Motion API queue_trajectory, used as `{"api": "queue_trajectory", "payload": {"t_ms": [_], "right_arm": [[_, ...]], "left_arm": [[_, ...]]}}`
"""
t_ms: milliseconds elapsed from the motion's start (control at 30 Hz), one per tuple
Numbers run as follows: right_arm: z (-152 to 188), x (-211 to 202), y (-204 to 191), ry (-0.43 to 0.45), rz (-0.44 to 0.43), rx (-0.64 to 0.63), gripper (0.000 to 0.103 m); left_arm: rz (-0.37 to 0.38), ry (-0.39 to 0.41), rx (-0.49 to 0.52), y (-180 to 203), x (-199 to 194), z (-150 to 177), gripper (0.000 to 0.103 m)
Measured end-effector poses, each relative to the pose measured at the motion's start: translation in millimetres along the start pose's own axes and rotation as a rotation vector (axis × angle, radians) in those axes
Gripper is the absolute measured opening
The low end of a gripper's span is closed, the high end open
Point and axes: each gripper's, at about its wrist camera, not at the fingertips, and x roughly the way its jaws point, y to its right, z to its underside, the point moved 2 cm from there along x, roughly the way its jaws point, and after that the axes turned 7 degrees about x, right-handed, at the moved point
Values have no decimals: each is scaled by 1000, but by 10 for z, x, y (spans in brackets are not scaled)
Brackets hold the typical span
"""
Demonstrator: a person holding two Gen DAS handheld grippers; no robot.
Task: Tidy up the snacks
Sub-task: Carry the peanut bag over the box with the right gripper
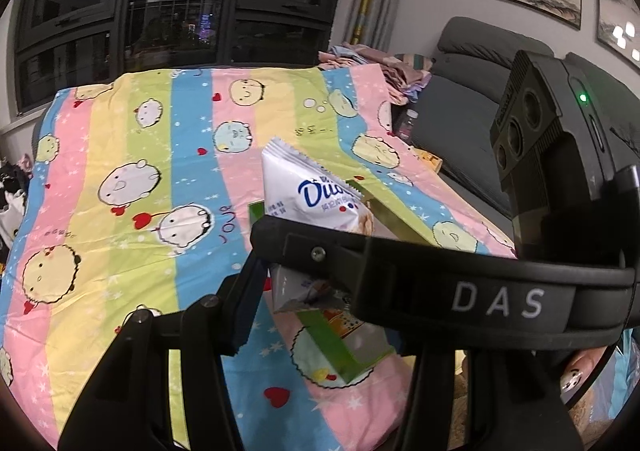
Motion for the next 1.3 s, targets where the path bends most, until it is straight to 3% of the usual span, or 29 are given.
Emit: {"api": "queue_trajectory", "payload": {"t_ms": [300, 600, 967, 1300], "right_arm": [[-137, -266, 302, 82, 38, 74, 46], [-261, -470, 523, 147, 116, 56, 46], [-383, -428, 1007, 132, 199, 150, 46], [-415, -184, 1475, 49, 261, 259, 46]], "left_arm": [[79, -26, 79, 280, 253, -194, 52], [162, -14, 125, 508, 474, -278, 52], [246, -116, 88, 611, 1019, -272, 52], [286, -243, 2, 552, 1520, -122, 50]]}}
